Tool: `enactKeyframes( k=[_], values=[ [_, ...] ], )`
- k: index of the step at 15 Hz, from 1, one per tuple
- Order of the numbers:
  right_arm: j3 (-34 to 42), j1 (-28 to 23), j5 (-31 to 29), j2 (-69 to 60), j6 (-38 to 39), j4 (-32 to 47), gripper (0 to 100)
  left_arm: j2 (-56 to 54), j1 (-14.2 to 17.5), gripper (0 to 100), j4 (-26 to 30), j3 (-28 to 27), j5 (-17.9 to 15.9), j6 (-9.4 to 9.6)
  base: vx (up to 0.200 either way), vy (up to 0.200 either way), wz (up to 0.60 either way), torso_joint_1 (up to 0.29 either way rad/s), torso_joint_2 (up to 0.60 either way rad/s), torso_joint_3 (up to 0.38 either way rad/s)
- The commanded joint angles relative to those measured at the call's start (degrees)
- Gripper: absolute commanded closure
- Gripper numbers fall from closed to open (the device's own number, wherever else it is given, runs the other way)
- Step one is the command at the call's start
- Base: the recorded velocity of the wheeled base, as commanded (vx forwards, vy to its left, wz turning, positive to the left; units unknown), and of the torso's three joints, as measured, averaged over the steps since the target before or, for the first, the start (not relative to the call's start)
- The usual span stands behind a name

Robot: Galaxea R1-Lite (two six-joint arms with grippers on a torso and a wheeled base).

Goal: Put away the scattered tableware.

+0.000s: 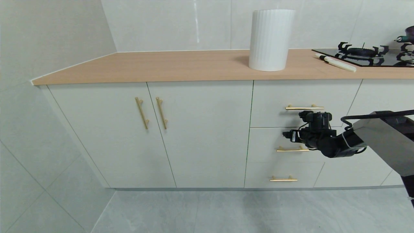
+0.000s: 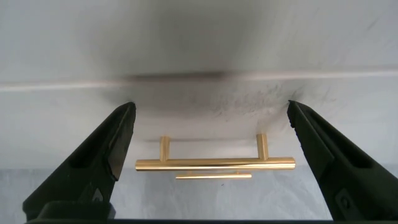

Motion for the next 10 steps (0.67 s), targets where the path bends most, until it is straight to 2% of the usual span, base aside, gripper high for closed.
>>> enactKeyframes(
  k=[1,4,5,8,10],
  values=[
    [-0.1,0.0,-0.1,0.2,0.1,-0.4,0,0.0,0.0,0,0.0,0.0,0.0,0.0,0.0,0.0,0.0,0.0,0.0,0.0],
    [1.0,0.0,-0.5,-1.0,0.1,-1.4,0,0.0,0.0,0,0.0,0.0,0.0,0.0,0.0,0.0,0.0,0.0,0.0,0.0],
    [3.4,0.0,-0.8,-3.4,0.2,-1.5,0,0.0,0.0,0,0.0,0.0,0.0,0.0,0.0,0.0,0.0,0.0,0.0,0.0],
    [20.6,0.0,-0.9,-19.6,1.7,-5.2,0,0.0,0.0,0,0.0,0.0,0.0,0.0,0.0,0.0,0.0,0.0,0.0,0.0],
    [35.8,0.0,-3.9,-35.9,1.6,-11.9,0,0.0,0.0,0,0.0,0.0,0.0,0.0,0.0,0.0,0.0,0.0,0.0,0.0]
  ],
)
